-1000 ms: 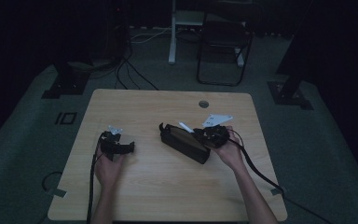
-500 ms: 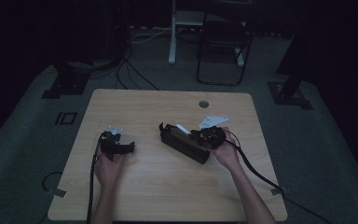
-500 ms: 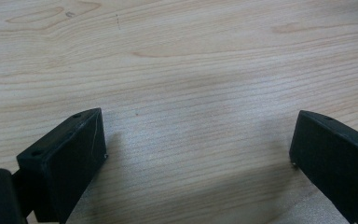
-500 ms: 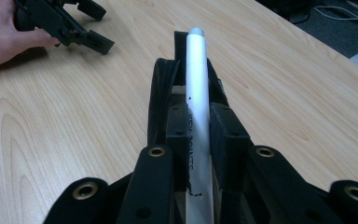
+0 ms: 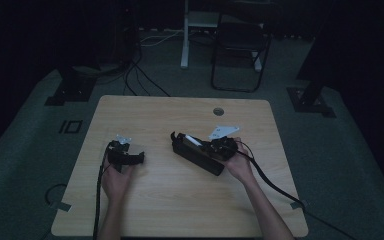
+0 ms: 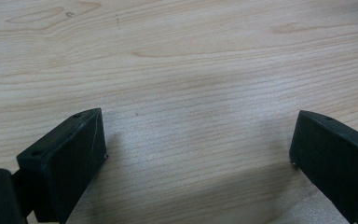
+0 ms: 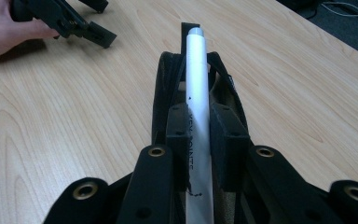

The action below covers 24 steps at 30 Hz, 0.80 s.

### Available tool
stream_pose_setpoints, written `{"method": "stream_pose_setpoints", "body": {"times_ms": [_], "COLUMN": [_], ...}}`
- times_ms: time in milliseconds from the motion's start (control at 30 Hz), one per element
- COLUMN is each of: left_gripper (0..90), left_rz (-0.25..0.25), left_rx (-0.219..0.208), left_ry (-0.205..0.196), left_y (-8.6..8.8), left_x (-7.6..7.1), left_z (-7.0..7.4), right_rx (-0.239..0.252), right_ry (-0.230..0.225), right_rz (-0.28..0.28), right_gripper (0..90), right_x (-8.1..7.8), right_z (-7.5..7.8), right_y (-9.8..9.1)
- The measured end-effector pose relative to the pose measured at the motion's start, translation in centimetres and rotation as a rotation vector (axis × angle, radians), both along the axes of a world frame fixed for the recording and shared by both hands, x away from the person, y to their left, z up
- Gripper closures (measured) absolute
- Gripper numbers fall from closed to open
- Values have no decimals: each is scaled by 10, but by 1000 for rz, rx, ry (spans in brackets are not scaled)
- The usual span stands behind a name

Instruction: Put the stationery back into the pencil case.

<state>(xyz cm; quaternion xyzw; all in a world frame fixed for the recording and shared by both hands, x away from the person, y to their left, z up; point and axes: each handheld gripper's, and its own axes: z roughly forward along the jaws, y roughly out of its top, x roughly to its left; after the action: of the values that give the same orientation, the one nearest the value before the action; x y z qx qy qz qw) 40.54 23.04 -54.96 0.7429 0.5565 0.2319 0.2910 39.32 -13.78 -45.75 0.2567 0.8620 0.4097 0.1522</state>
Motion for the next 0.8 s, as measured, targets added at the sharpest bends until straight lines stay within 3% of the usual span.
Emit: {"method": "stream_pose_setpoints", "body": {"times_ms": [800], "left_gripper": [38], "left_rz": [0], "left_rx": [0], "left_ry": [0], "left_y": [0], "left_x": [0], "left_z": [0], "right_rx": [-27], "right_ry": [33], "right_rz": [-3], "right_gripper": [785], "right_x": [14], "right_z": [-17], "right_y": [8]}}
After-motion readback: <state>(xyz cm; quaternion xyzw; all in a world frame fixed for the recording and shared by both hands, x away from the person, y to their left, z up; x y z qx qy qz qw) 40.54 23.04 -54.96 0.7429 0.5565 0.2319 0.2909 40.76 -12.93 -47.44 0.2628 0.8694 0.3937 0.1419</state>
